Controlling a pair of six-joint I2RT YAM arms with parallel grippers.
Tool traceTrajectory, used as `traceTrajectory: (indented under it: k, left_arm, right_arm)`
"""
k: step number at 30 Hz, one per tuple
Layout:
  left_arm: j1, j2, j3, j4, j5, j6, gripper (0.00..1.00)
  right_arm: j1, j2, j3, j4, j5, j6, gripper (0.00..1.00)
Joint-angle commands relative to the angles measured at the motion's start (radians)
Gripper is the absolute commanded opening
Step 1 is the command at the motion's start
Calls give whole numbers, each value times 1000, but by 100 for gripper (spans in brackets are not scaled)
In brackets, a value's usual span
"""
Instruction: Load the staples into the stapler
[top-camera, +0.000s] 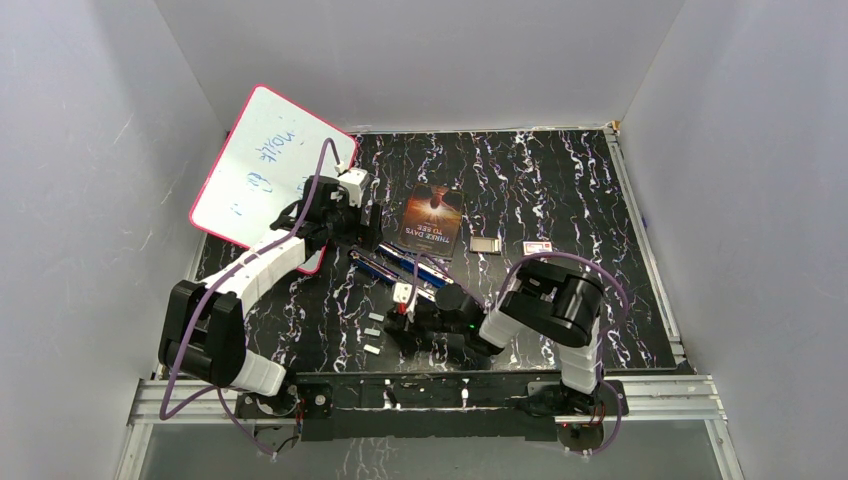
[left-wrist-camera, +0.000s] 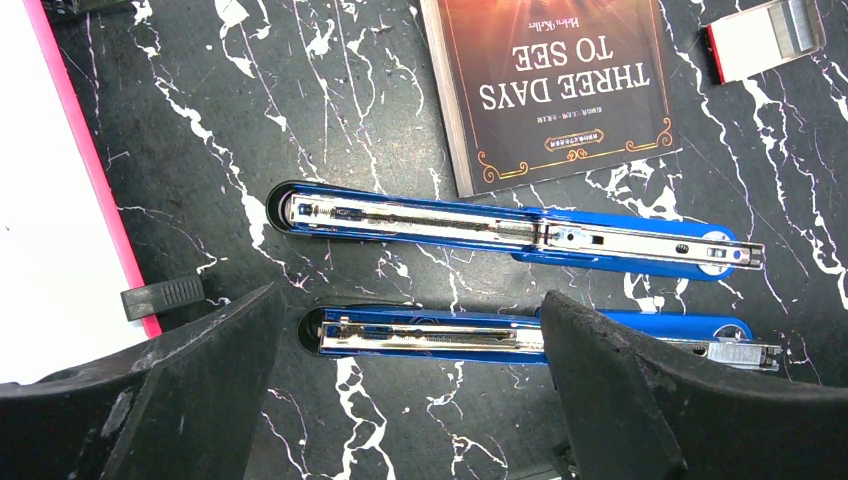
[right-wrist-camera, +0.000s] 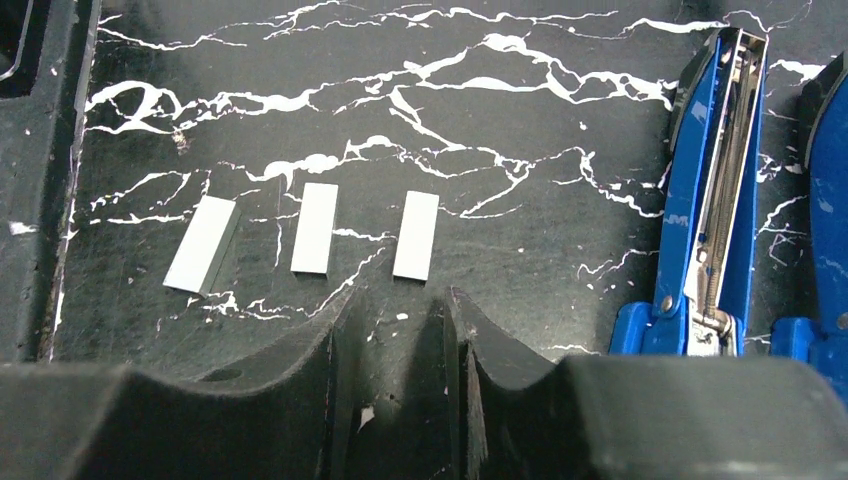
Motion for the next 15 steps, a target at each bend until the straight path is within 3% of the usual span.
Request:
traceTrajectory:
  k: [1,15]
  left_arm:
    - [-7,-39,13,-8,-9,12,98]
    - [-10,-43,11,-7,-6,12,98]
  right_arm:
    - [5,49,23,-34,9,-5,43]
    - [6,91,46,-31,11,20,47]
